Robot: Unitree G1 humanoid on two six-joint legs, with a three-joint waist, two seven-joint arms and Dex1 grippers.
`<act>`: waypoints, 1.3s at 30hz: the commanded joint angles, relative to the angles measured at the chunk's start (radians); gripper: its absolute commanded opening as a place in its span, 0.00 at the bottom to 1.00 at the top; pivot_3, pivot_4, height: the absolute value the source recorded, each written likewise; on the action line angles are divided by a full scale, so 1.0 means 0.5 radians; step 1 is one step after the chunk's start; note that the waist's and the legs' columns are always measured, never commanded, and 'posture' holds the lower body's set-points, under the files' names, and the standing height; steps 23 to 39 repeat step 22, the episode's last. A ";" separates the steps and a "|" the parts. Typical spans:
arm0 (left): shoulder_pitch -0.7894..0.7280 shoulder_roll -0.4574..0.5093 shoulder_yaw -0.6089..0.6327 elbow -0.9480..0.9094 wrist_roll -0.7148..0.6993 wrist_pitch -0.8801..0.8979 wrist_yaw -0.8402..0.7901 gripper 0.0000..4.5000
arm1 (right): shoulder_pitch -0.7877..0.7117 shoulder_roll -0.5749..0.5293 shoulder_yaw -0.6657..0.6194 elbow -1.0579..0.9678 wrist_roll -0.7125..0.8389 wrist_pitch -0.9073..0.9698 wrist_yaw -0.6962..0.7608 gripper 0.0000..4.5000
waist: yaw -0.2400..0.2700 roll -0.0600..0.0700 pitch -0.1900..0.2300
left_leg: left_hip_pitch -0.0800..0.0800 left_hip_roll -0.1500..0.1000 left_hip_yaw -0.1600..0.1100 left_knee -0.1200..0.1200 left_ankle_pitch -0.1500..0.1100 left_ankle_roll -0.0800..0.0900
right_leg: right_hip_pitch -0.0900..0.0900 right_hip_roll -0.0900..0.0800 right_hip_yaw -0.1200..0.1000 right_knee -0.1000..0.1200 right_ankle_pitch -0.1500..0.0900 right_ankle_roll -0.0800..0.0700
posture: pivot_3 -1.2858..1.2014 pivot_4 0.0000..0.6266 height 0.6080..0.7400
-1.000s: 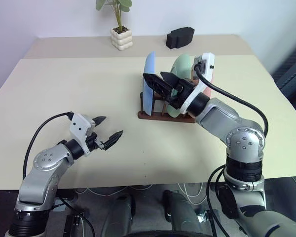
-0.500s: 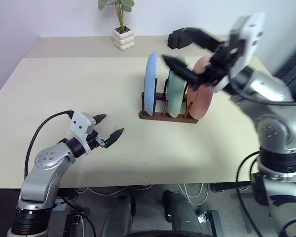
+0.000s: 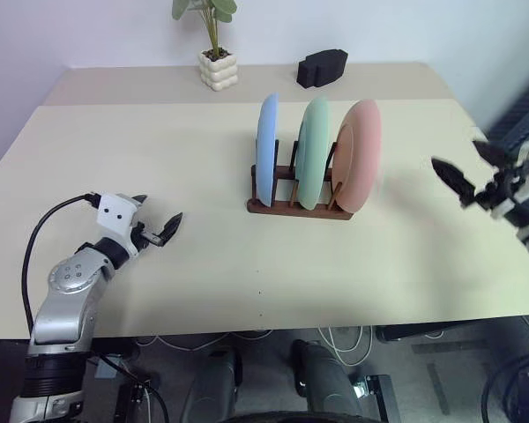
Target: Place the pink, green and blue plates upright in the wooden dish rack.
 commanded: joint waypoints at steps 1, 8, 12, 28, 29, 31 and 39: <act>0.024 -0.009 0.051 -0.020 0.022 -0.057 0.039 1.00 | 0.074 0.063 0.032 0.002 -0.077 -0.146 0.030 0.99 | -0.006 0.001 0.000 | 0.001 0.000 0.000 0.000 0.000 0.000 | 0.000 0.000 0.000 0.000 0.000 0.000 | 0.52 0.24 0.97; 0.058 -0.019 0.063 -0.033 -0.018 -0.052 0.017 1.00 | 0.015 0.099 0.070 0.183 -0.102 -0.185 0.075 0.99 | 0.001 0.004 -0.001 | 0.003 0.000 0.002 0.001 0.000 0.000 | 0.001 0.000 0.003 0.001 -0.001 -0.001 | 0.52 0.24 0.97; 0.092 -0.022 0.055 -0.074 -0.077 -0.034 -0.049 1.00 | 0.031 0.088 0.101 0.212 -0.052 -0.127 0.231 0.99 | 0.003 0.004 -0.001 | 0.003 0.000 0.001 0.001 0.000 0.000 | 0.003 0.000 0.002 0.000 -0.001 -0.001 | 0.52 0.24 0.97; 0.108 -0.023 0.068 -0.105 -0.090 -0.031 -0.046 1.00 | -0.123 0.096 0.147 0.593 -0.131 -0.267 0.371 0.99 | 0.000 0.004 -0.001 | 0.006 0.000 0.002 0.001 0.000 0.000 | 0.005 0.000 0.003 0.000 -0.002 -0.003 | 0.52 0.24 0.97; 0.108 -0.023 0.068 -0.105 -0.090 -0.031 -0.046 1.00 | -0.123 0.096 0.147 0.593 -0.131 -0.267 0.371 0.99 | 0.000 0.004 -0.001 | 0.006 0.000 0.002 0.001 0.000 0.000 | 0.005 0.000 0.003 0.000 -0.002 -0.003 | 0.52 0.24 0.97; 0.108 -0.023 0.068 -0.105 -0.090 -0.031 -0.046 1.00 | -0.123 0.096 0.147 0.593 -0.131 -0.267 0.371 0.99 | 0.000 0.004 -0.001 | 0.006 0.000 0.002 0.001 0.000 0.000 | 0.005 0.000 0.003 0.000 -0.002 -0.003 | 0.52 0.24 0.97; 0.108 -0.023 0.068 -0.105 -0.090 -0.031 -0.046 1.00 | -0.123 0.096 0.147 0.593 -0.131 -0.267 0.371 0.99 | 0.000 0.004 -0.001 | 0.006 0.000 0.002 0.001 0.000 0.000 | 0.005 0.000 0.003 0.000 -0.002 -0.003 | 0.52 0.24 0.97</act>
